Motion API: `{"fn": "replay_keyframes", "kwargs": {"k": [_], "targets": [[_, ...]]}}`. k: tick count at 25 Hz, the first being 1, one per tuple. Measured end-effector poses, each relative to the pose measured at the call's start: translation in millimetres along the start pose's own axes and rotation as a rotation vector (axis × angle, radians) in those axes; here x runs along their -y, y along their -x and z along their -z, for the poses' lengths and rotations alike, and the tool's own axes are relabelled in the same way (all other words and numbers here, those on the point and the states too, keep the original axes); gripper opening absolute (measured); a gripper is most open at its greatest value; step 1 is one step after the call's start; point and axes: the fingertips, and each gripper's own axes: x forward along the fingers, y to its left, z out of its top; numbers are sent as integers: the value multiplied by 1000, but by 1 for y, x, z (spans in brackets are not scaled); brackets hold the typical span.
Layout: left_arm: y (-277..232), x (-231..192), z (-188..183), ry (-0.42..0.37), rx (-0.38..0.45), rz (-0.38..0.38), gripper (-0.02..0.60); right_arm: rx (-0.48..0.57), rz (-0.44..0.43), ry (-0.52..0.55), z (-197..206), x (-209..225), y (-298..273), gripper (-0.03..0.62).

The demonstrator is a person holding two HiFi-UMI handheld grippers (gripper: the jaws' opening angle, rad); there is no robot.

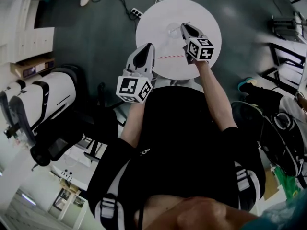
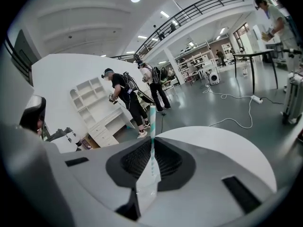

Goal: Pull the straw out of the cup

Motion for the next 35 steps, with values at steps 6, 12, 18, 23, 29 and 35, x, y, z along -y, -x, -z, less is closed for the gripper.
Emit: {"fn": "replay_keyframes", "kwargs": {"k": [6,12,18,23,29,35], "targets": [[-5,2,2,13,8,12,9,28,-23,72,-13,-16,19,38],[-8,4,0,22,19,24,9,36,-22,190,-19,-34,40,38],[-9,4,0,24,18,37,9,74,-6,277,-34,-51,62,37],[-13,8,-2,24,23,51,9,114,-5,339,-52,-65,83,37],[-17,18,-5,24,36,69,9,173,1,405,-77,-78,115,37],[-9,32,-28,-2,90,83,9,238,8,447,-97,-88,155,37]]}}
